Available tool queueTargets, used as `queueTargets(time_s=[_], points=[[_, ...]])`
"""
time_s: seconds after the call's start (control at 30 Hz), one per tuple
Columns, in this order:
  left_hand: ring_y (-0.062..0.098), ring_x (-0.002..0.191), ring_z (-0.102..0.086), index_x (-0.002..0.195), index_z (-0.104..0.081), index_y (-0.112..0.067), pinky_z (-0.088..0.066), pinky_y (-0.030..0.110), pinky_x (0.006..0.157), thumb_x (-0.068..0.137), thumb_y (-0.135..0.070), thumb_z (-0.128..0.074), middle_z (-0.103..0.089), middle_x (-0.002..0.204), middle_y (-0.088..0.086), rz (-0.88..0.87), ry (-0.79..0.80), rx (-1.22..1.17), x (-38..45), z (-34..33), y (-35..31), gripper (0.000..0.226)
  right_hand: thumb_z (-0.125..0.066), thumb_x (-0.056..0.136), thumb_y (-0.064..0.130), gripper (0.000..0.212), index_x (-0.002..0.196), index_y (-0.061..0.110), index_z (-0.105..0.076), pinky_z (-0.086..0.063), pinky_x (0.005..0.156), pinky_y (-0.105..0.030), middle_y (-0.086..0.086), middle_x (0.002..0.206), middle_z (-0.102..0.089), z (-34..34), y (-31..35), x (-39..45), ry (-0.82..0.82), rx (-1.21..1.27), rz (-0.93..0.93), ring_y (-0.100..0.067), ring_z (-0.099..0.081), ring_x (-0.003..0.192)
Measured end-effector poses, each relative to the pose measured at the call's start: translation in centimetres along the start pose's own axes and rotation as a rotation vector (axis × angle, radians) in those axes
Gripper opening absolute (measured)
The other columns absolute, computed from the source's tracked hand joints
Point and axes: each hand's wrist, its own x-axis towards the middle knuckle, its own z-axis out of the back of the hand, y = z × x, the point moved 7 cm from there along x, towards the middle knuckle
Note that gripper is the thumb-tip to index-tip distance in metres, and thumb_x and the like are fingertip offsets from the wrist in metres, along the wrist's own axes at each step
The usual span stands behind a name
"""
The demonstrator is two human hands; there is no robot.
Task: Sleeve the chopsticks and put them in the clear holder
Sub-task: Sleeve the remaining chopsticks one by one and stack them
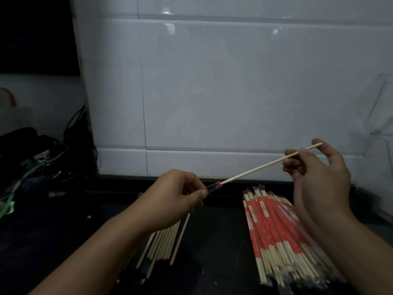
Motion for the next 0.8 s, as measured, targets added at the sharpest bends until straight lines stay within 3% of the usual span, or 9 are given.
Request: queueTargets(time_s=[0.5,0.8], points=[[0.007,0.069,-0.069,0.082,-0.071,-0.029,-0.059,0.036,0.076,0.096,-0.033,-0.062,-0.074,0.077,-0.008,-0.025,0.034,-0.042,-0.2,-0.3,-0.5,0.016,-0.052,0.098,0.005,0.030,0.118,0.027,-0.054,-0.054,0.066,-0.023,-0.004,0.074,-0.072,-1.4,-1.0,-1.6,0.131,-0.100,-0.017,-0.010,-0.065,0.065],[0.008,0.069,-0.071,0.086,-0.072,-0.027,-0.061,0.039,0.079,0.094,-0.020,-0.066,-0.075,0.076,-0.009,0.015,-0.024,-0.031,0.1,0.3,0.0,0.012,-0.052,0.096,0.000,0.033,0.123,0.020,-0.053,-0.054,0.064,-0.022,-0.008,0.076,-0.070,0.2,0.3,-0.1,-0.024,0.015,0.012,-0.011,-0.063,0.063]])
